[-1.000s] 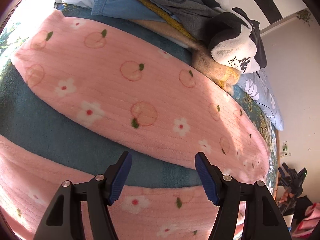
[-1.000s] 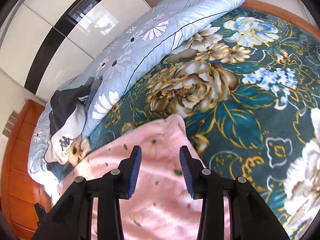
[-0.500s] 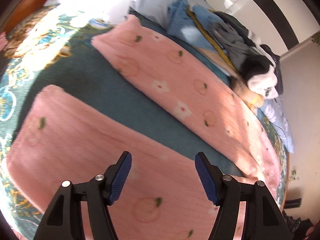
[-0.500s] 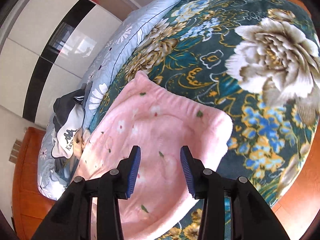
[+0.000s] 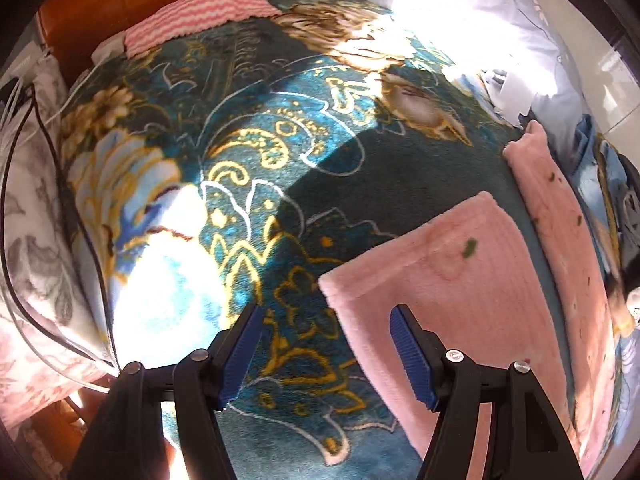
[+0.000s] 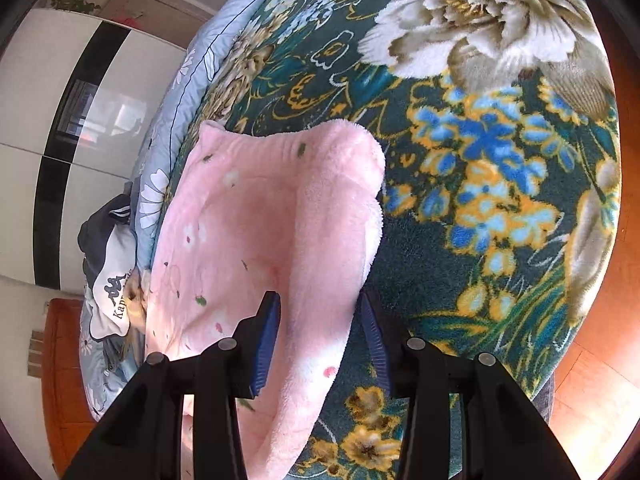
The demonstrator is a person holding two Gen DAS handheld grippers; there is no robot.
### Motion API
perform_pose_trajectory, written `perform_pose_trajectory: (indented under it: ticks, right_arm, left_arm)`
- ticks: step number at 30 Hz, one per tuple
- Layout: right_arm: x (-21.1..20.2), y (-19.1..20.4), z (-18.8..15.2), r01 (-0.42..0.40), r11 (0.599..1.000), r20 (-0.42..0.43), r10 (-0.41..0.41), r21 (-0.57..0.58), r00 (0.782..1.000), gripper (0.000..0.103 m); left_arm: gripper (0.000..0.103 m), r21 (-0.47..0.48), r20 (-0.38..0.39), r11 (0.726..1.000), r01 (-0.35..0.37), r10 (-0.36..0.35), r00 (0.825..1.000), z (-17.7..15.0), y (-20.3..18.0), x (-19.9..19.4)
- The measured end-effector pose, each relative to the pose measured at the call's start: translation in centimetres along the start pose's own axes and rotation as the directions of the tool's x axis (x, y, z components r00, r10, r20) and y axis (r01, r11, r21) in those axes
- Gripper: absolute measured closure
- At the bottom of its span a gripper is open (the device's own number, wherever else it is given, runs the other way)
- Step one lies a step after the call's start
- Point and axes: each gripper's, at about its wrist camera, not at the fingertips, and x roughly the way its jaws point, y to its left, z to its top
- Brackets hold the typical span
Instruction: Fold clothes
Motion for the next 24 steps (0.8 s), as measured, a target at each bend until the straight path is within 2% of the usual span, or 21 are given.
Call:
perform_pose_trajectory:
  ticks: [2,4,5,8,12,13,15,16,17,18,20,22,24]
  right_arm:
    - [0.4,-0.1,-0.1,0.001,1.000,-0.012,-0.001,0.005,1.000,0.060]
    - [0.7,-0.2,-0.3,-0.011,1.000,-0.014,0.011,0.011,1.000,0.060]
    - [0.8,-0.3,-0.3,-0.012,1.000,-0.013,0.012,0.016,1.000,0.060]
    - [0.7,-0.5,-0.5,-0.029,0.999,-0.010,0.030,0.032,1.000,0.060]
    - [0.4,-0.8,-0.8,-0.051,0.998,-0.005,0.051,0.041,0.999,0.060]
    - [0.4,-0.9,-0.8,-0.057,0.997,-0.006,0.057,0.043,0.998,0.060]
    - [0.4,-0.9,-0.9,-0.064,0.997,-0.004,0.064,0.048,0.998,0.060]
    - [0.4,-1.0,-0.9,-0.067,0.996,-0.003,0.067,0.050,0.998,0.065]
    - [0.3,-0.9,-0.9,-0.071,0.996,-0.001,0.071,0.049,0.997,0.077]
    - [0.3,-0.9,-0.9,-0.071,0.996,-0.002,0.071,0.047,0.997,0.082]
    - [0.3,-0.5,-0.6,-0.075,0.996,0.008,0.075,0.042,0.997,0.093]
    - [-0.2,-0.1,-0.4,-0.125,0.991,0.028,0.124,0.040,0.992,0.094]
    - [-1.0,0.4,0.0,-0.189,0.981,0.045,0.187,0.046,0.981,0.095]
  left_arm:
    - [0.033,-0.023,-0.022,1.000,0.014,-0.015,1.000,-0.3,0.8,0.3]
    - [0.033,-0.050,-0.039,0.997,0.067,-0.069,0.997,-0.5,1.2,0.7]
    - [0.033,-0.050,-0.031,0.996,0.072,-0.074,0.997,-0.6,1.0,0.7]
    - [0.033,-0.009,-0.015,0.993,0.118,-0.118,0.993,-0.5,-0.4,0.6]
    - [0.037,0.017,-0.012,0.992,0.124,-0.124,0.992,-0.5,-1.9,0.8]
    - [0.041,0.018,-0.012,0.989,0.144,-0.143,0.990,-0.5,-2.1,0.8]
    - [0.065,0.004,-0.014,0.989,0.151,-0.151,0.989,-0.3,-2.0,1.0]
    - [0.069,-0.006,-0.014,0.989,0.147,-0.147,0.989,-0.2,-1.9,1.1]
    - [0.081,-0.024,-0.017,0.987,0.161,-0.161,0.987,0.0,-1.5,1.2]
    - [0.090,-0.043,-0.019,0.984,0.176,-0.176,0.984,0.2,-1.2,1.3]
    - [0.096,-0.106,-0.028,0.964,0.245,-0.249,0.968,0.6,-0.3,1.4]
    - [0.097,-0.175,-0.026,0.932,0.317,-0.326,0.945,1.1,0.5,1.2]
    - [0.098,-0.239,-0.014,0.886,0.398,-0.413,0.910,1.8,1.1,0.7]
